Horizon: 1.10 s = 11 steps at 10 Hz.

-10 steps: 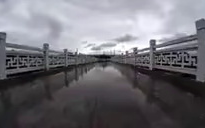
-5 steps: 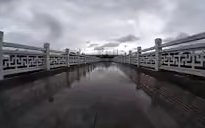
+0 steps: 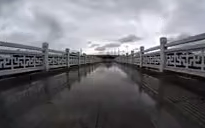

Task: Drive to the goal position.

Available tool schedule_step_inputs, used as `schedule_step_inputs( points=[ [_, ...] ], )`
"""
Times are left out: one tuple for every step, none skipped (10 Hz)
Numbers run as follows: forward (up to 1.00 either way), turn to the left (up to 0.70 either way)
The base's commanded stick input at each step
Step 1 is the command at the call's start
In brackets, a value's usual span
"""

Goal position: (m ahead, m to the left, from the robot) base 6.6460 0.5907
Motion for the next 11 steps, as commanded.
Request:
schedule_step_inputs(
  points=[
    [0.45,0.00],
    [0.45,0.00],
    [0.45,0.00],
    [0.45,0.00],
    [0.45,0.00],
    [0.45,0.00],
    [0.45,0.00],
    [0.45,0.00],
    [0.45,0.00],
    [0.45,0.00],
    [0.45,0.00]
  ],
)
